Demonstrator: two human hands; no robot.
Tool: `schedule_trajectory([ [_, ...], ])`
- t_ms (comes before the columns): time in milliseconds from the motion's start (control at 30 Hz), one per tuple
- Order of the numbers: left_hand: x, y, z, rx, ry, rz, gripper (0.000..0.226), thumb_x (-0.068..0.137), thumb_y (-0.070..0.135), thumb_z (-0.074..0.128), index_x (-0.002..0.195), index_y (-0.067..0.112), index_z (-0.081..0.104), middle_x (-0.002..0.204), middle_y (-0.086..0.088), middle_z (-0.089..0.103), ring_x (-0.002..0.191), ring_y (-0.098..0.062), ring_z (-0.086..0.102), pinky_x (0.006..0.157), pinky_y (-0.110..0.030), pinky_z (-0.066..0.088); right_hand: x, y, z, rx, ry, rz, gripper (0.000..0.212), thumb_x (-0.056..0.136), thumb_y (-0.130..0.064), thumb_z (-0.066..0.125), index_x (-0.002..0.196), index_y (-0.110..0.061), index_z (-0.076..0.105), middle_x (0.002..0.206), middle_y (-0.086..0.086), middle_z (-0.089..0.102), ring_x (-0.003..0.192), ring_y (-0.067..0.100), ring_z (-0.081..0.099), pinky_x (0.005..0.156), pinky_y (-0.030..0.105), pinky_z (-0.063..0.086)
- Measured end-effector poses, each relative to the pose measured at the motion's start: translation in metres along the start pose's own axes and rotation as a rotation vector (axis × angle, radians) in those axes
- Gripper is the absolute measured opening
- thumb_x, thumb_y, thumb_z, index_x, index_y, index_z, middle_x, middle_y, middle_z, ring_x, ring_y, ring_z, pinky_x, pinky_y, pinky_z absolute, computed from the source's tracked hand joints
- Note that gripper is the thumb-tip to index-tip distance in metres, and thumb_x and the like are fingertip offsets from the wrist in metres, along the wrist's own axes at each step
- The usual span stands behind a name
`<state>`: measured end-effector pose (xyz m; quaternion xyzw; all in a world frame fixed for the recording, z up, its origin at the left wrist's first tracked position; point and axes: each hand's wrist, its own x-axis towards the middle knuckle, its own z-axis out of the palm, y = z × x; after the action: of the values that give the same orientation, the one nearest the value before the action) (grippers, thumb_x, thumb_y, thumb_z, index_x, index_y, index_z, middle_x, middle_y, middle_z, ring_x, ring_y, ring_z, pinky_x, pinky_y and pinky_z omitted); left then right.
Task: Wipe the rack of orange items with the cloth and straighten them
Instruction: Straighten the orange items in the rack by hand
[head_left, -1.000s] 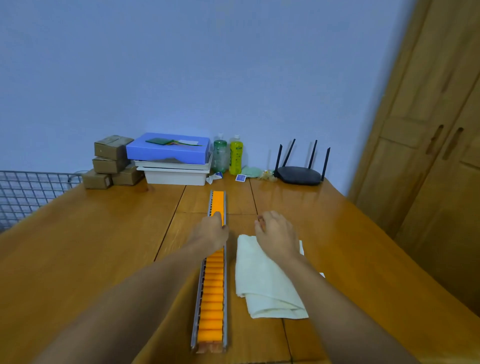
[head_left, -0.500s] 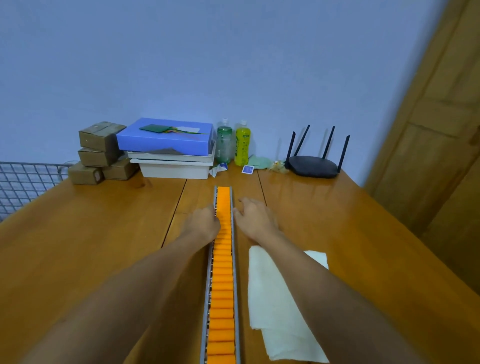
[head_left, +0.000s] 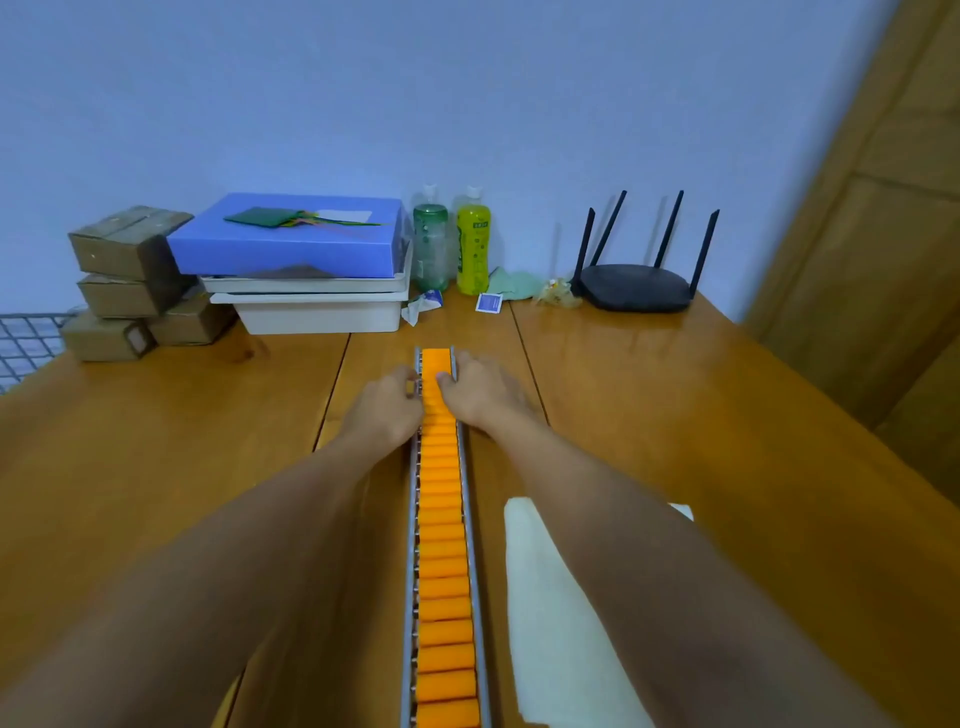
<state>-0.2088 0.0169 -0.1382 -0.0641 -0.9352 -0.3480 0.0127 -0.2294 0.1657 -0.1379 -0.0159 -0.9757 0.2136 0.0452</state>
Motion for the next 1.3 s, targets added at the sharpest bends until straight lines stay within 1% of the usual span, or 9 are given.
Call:
schedule_trajectory([
  [100,0.012,-0.004,0.003,-0.039,-0.002,-0.02,0.041,0.101,0.024,0.05,0.142,0.024,0.052,0.088,-0.002,0.068,0.072,-0.02,0.067,0.067,-0.041,0.058,0.014,-0.001,0.002,0.008,-0.028,0.015,0.059,0.102,-0.051,0.037,0.154,-0.025,0.031,0.147,0.013,0.046,0.131,0.036,0.046,0.099,0.048,0.044],
  [267,0.02,-0.009,0.002,-0.181,-0.061,-0.134,0.046,0.094,0.018,0.046,0.137,0.035,0.052,0.088,-0.012,0.068,0.056,-0.022,0.056,0.044,-0.029,0.045,0.037,-0.011,0.006,0.018,-0.089,0.004,0.065,0.102,-0.058,0.033,0.159,-0.029,0.021,0.154,0.016,0.037,0.138,0.037,0.039,0.105,0.048,0.039],
  [433,0.021,-0.014,0.0,-0.327,-0.068,-0.155,0.049,0.09,0.012,0.052,0.134,0.033,0.057,0.073,-0.009,0.064,0.046,-0.018,0.051,0.037,-0.026,0.04,0.044,-0.017,0.015,-0.053,-0.139,0.008,0.069,0.099,-0.067,0.02,0.158,-0.031,0.024,0.16,0.013,0.025,0.143,0.036,0.029,0.111,0.05,0.031],
  [667,0.022,-0.02,0.0,-0.427,-0.053,-0.154,0.046,0.089,0.011,0.06,0.13,0.031,0.062,0.07,-0.006,0.063,0.044,-0.019,0.051,0.038,-0.025,0.04,0.041,-0.011,0.015,-0.085,-0.118,-0.016,0.066,0.101,-0.065,0.017,0.157,-0.033,0.027,0.158,0.011,0.03,0.142,0.036,0.03,0.109,0.05,0.031],
  [900,0.019,-0.021,0.001,-0.399,-0.043,-0.137,0.046,0.092,0.013,0.059,0.134,0.031,0.06,0.079,-0.008,0.066,0.046,-0.017,0.053,0.038,-0.026,0.042,0.033,-0.011,0.012,-0.101,-0.111,-0.013,0.062,0.102,-0.062,0.017,0.156,-0.035,0.031,0.158,0.008,0.033,0.142,0.034,0.029,0.111,0.051,0.03],
  [967,0.02,-0.022,0.002,-0.393,-0.04,-0.136,0.046,0.092,0.013,0.059,0.135,0.032,0.06,0.078,-0.008,0.066,0.047,-0.017,0.053,0.038,-0.027,0.042,0.032,-0.011,0.012,-0.104,-0.1,-0.005,0.058,0.103,-0.057,0.018,0.153,-0.034,0.037,0.155,0.009,0.037,0.139,0.033,0.034,0.109,0.051,0.032],
  [1033,0.02,-0.022,0.003,-0.384,-0.034,-0.142,0.046,0.093,0.014,0.058,0.135,0.033,0.06,0.078,-0.008,0.066,0.047,-0.017,0.053,0.039,-0.027,0.042,0.031,-0.012,0.012,-0.09,-0.067,0.025,0.058,0.104,-0.051,0.019,0.145,-0.027,0.05,0.148,0.008,0.044,0.133,0.03,0.04,0.105,0.049,0.035],
  [1100,0.02,-0.023,0.004,-0.377,-0.024,-0.15,0.046,0.094,0.015,0.058,0.135,0.034,0.06,0.079,-0.008,0.067,0.047,-0.017,0.053,0.039,-0.027,0.042,0.03,-0.013,0.011,-0.083,-0.04,0.053,0.06,0.104,-0.05,0.019,0.137,-0.019,0.058,0.143,0.008,0.048,0.129,0.028,0.042,0.103,0.048,0.036],
  [1300,0.018,-0.021,0.007,-0.366,0.004,-0.171,0.039,0.097,0.018,0.057,0.132,0.034,0.061,0.083,-0.007,0.068,0.054,-0.017,0.055,0.041,-0.027,0.043,0.019,-0.014,0.013,-0.122,-0.016,0.058,0.061,0.104,-0.05,0.018,0.133,-0.018,0.061,0.136,0.009,0.054,0.126,0.029,0.046,0.101,0.048,0.038],
])
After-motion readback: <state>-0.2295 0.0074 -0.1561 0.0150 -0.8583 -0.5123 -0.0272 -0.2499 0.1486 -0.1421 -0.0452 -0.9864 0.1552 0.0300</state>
